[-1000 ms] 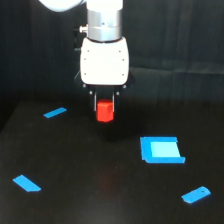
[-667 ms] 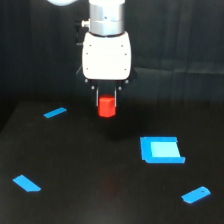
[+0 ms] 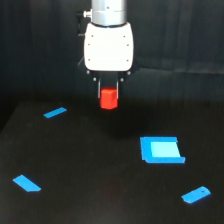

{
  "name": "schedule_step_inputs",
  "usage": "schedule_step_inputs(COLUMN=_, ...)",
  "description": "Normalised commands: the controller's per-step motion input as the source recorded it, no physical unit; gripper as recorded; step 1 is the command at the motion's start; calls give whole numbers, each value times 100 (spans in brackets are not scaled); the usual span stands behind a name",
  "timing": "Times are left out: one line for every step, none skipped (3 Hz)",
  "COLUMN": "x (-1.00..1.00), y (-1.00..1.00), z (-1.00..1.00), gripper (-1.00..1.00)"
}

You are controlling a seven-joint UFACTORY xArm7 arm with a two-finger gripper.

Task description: Pick up the red object from the table

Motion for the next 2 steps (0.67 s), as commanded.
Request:
schedule_step_inputs(x=-2, y=-1, z=13, gripper=-100)
schedule_step_inputs(x=-2, y=-3, z=3, gripper=-100)
